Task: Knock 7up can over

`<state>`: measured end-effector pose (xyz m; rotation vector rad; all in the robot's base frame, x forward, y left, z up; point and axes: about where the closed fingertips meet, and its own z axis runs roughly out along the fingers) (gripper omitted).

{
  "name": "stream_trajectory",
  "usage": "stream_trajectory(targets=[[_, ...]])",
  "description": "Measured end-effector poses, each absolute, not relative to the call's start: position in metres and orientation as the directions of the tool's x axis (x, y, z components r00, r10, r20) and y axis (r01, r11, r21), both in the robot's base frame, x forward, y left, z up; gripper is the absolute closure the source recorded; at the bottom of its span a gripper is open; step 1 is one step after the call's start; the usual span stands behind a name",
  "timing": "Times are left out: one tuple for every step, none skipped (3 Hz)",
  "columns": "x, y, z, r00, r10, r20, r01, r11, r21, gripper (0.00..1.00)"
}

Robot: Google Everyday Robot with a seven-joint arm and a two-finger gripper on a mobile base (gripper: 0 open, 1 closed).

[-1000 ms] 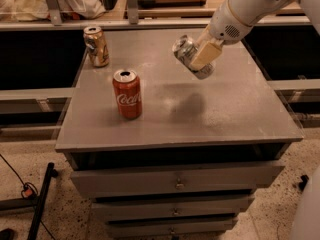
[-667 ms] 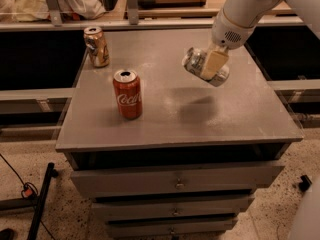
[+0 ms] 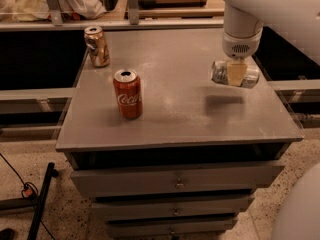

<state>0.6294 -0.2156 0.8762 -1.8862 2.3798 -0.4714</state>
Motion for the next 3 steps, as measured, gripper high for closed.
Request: stream_trajectory(targets=[[0.6354, -0.2370, 0.8826, -0.258, -0.943, 0.211, -0.929, 0.182, -0.322, 0.09], [0.6350, -0.2377, 0.8827, -0.259, -0.943, 0.210, -0.928, 0.183, -0.323, 0.00], [0.6350, -0.2378, 0.8827, -0.259, -0.943, 0.210, -0.928, 0.183, -0.323, 0.00]])
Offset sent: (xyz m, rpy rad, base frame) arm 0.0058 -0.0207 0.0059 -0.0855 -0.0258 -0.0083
